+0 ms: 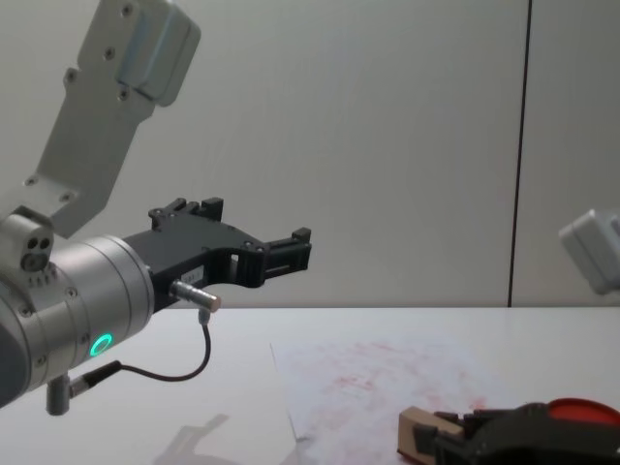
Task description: Use the one hand to pick up the stamp and affix it onto the A4 paper.
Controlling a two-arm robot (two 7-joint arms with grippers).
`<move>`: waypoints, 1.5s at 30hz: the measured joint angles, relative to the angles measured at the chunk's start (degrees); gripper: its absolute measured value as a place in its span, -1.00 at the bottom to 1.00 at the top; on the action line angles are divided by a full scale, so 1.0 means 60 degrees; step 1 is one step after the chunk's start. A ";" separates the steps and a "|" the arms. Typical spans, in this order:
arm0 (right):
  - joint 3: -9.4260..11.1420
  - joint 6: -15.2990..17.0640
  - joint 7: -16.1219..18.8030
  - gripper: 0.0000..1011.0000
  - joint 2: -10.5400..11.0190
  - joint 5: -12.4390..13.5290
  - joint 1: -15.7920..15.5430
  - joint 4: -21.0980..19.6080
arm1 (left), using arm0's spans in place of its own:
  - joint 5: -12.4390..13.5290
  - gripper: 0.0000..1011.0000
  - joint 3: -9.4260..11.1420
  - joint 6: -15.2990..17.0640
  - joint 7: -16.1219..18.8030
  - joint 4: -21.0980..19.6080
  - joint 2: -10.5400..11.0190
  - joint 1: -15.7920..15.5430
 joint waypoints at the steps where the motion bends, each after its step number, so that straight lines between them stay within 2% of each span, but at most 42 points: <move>1: -0.0004 0.0008 0.0007 -0.56 0.0003 -0.0009 -0.0001 0.0005 | 0.0000 0.96 0.0000 0.0000 0.0000 0.0000 0.0001 0.0000; 22: 0.0040 0.0295 0.0170 -0.56 0.0131 -0.0047 0.0072 -0.0012 | 0.0000 0.96 0.0000 0.0000 0.0000 0.0000 0.0000 0.0000; 31: 0.0168 0.0195 0.0052 -0.56 0.0224 0.0411 0.0029 -0.0269 | 0.0000 0.96 0.0000 0.0000 0.0000 0.0000 0.0000 0.0000; 40: 0.0515 0.0017 -0.0375 -0.56 0.0481 0.1068 -0.0017 -0.0610 | 0.0000 0.96 0.0000 0.0000 0.0000 0.0000 0.0000 0.0000; 45: 0.0705 -0.0001 -0.0561 -0.56 0.0662 0.1173 -0.0033 -0.0693 | 0.0000 0.96 0.0000 0.0000 0.0000 0.0000 0.0000 0.0000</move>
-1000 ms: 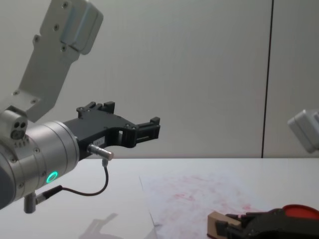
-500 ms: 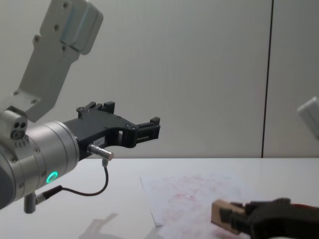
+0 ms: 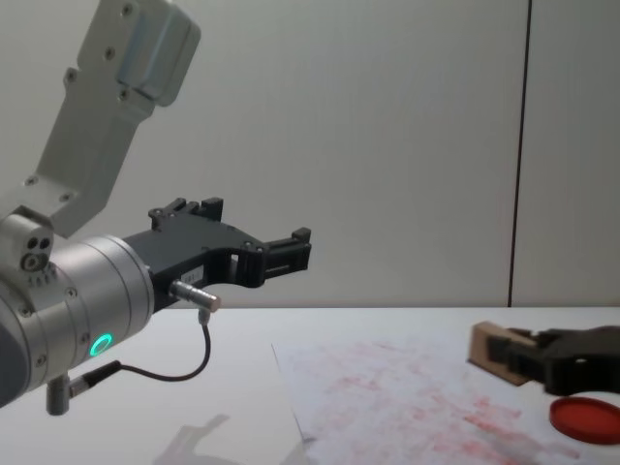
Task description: Use the one hand to pick up the stamp and affix it onto the A4 paper.
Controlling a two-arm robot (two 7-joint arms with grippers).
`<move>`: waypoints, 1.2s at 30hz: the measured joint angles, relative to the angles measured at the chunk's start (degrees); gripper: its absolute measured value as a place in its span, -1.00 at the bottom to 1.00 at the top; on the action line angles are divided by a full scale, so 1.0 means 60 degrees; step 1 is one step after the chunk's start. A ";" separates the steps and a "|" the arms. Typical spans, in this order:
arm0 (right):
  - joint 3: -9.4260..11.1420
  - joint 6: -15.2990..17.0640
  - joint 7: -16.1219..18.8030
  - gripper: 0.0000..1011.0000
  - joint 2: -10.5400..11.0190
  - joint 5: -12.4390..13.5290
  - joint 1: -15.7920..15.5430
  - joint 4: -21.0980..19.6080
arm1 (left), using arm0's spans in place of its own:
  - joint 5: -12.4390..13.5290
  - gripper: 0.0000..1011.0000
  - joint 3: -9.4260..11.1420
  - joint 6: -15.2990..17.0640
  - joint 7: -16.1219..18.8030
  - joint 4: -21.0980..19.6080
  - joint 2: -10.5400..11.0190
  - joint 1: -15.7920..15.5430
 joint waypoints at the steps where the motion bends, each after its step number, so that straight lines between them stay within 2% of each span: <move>1: 0.0069 0.0000 -0.0059 -0.56 0.0076 0.0003 -0.0005 -0.0009 | 0.0000 0.96 0.0000 0.0000 0.0000 0.0000 0.0000 0.0000; 16: 0.0485 0.0108 -0.0359 -0.56 0.0556 -0.0117 -0.0018 0.0301 | 0.0000 0.96 0.0000 0.0000 0.0000 0.0000 0.0000 0.0000; 36: 0.0573 0.0226 -0.0405 -0.56 0.0638 -0.0275 0.0221 0.0928 | 0.0000 0.96 0.0000 0.0000 0.0000 0.0000 0.0000 0.0000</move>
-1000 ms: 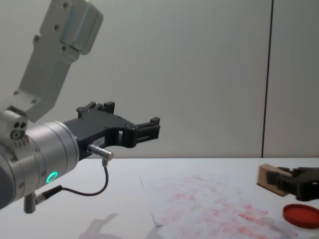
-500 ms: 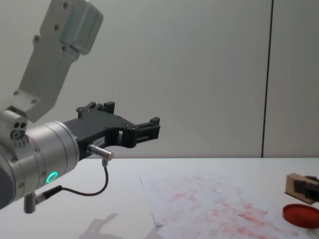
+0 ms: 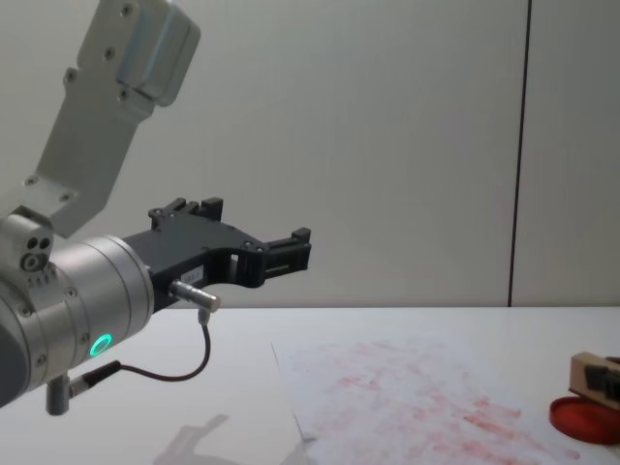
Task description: Use the one hand to pick up the stamp and affix it onto the A4 paper.
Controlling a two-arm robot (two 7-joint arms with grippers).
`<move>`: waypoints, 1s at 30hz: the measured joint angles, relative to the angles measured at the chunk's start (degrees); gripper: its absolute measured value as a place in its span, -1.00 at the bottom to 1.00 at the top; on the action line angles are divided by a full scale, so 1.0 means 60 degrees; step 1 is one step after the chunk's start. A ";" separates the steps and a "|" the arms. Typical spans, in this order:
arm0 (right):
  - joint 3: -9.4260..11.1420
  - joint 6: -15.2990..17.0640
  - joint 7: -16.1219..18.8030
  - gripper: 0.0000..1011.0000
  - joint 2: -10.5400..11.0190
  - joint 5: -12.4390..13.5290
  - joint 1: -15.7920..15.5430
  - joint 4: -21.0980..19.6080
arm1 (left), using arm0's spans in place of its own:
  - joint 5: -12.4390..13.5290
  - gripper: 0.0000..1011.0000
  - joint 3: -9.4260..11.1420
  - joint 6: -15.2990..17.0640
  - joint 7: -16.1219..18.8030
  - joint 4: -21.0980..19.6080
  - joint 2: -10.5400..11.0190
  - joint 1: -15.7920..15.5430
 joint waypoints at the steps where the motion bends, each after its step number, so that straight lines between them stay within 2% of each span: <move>1: -0.0003 0.0020 0.0018 -0.56 0.0000 -0.0012 0.0018 0.0030 | 0.0000 0.96 0.0000 0.0000 0.0000 0.0000 0.0000 0.0000; 3: -0.0006 0.0035 0.0034 -0.53 -0.0001 -0.0023 0.0032 0.0052 | 0.0000 0.96 0.0000 0.0000 0.0000 0.0000 0.0000 0.0000; 8: -0.0018 0.0091 0.0070 -0.18 -0.0006 -0.0051 0.0080 0.0112 | 0.0000 0.96 0.0000 0.0000 0.0000 0.0000 0.0000 0.0000; 10: -0.0022 0.0107 0.0071 -0.11 -0.0009 -0.0057 0.0095 0.0127 | 0.0000 0.96 0.0000 0.0000 0.0000 0.0000 0.0000 0.0000; 11: -0.0022 0.0110 0.0071 0.00 -0.0009 -0.0057 0.0101 0.0129 | 0.0000 0.96 0.0000 0.0000 0.0000 0.0000 0.0000 0.0000; 14: -0.0023 0.0114 0.0070 0.12 -0.0011 -0.0057 0.0111 0.0130 | 0.0000 0.96 0.0000 0.0000 0.0000 0.0000 0.0000 0.0000; 15: -0.0022 0.0114 0.0063 0.26 -0.0013 -0.0050 0.0115 0.0130 | 0.0001 0.96 0.0000 0.0000 0.0000 0.0000 0.0000 0.0000; 16: -0.0023 0.0114 0.0057 0.29 -0.0013 -0.0043 0.0116 0.0128 | 0.0000 0.96 0.0000 0.0000 0.0000 0.0000 0.0000 0.0000; 26: 0.0008 -0.0214 -0.0172 0.90 -0.0015 0.0055 0.0109 -0.0234 | 0.0000 0.96 0.0000 0.0000 0.0000 0.0000 0.0000 0.0000; 30: 0.0015 -0.0354 -0.0297 0.98 -0.0022 0.0069 0.0099 -0.0457 | 0.0000 0.96 0.0000 0.0000 0.0000 0.0000 0.0000 0.0000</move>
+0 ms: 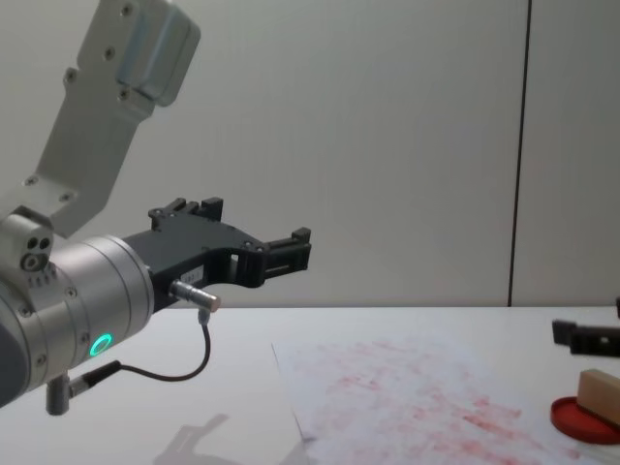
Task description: Use the one hand to pick up the stamp and affix it onto the A4 paper.
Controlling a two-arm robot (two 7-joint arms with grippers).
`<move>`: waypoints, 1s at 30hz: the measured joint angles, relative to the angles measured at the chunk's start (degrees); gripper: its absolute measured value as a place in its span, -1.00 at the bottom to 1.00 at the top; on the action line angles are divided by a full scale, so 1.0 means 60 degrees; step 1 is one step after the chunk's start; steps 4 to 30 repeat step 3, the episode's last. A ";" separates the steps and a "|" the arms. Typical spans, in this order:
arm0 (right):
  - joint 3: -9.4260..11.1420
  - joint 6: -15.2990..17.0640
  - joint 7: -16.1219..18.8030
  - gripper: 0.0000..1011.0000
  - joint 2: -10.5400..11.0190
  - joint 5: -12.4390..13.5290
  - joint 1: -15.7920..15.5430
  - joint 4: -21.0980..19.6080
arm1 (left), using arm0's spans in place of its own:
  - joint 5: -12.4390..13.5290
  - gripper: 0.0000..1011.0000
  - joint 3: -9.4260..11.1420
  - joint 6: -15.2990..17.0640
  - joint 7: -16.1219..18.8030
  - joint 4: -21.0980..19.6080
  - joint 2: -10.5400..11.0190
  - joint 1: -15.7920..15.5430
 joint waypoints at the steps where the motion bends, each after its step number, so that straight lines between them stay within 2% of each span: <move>1: 0.0001 -0.0026 -0.0026 0.98 -0.0002 0.0002 -0.0002 -0.0043 | 0.0000 0.96 0.0000 0.0000 0.0001 0.0000 0.0000 0.0000; 30: 0.0002 -0.0067 -0.0070 0.98 -0.0005 0.0006 -0.0006 -0.0111 | 0.0001 0.96 0.0000 0.0000 0.0000 -0.0001 -0.0001 0.0000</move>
